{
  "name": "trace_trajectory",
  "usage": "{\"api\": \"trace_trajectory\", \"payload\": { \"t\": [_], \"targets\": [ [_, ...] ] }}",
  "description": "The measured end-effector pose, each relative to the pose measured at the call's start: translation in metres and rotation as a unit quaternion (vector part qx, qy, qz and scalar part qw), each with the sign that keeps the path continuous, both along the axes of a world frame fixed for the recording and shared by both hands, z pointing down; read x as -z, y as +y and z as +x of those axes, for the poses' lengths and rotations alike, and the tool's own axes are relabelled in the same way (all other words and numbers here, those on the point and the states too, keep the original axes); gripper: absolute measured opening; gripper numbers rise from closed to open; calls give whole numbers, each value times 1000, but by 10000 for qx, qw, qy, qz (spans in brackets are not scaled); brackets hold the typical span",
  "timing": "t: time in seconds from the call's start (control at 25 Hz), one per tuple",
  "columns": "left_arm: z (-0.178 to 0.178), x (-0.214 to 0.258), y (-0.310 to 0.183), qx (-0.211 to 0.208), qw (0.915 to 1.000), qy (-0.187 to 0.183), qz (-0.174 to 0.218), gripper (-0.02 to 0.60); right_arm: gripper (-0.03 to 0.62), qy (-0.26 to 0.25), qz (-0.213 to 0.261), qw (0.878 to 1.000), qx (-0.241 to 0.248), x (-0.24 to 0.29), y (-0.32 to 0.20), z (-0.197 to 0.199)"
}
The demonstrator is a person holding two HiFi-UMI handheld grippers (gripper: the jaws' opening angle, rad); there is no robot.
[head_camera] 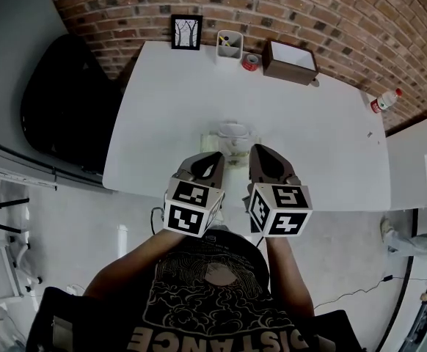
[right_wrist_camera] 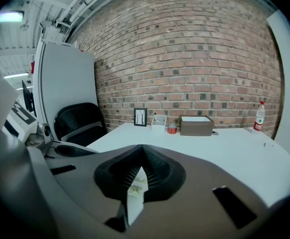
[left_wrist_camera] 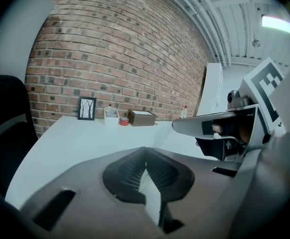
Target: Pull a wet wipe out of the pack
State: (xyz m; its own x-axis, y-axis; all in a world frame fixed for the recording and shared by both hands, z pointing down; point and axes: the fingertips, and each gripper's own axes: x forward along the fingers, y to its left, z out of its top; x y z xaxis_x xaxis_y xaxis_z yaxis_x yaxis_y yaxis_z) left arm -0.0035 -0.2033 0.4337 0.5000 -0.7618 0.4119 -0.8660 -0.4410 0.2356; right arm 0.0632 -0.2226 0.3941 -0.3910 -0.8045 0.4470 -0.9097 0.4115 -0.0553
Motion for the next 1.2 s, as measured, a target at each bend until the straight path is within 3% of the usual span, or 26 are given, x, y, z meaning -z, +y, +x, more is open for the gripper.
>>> {"api": "trace_trajectory", "payload": {
  "t": [0.52,1.2],
  "targets": [
    [1,19,25,-149,9996,-5,240,12,15,-87,359,9993,-81,35,30,-2],
    [-23,33,82,-207,9991,37,367,12,15,-218,381,9988,-217,40,95,-23]
  ]
}}
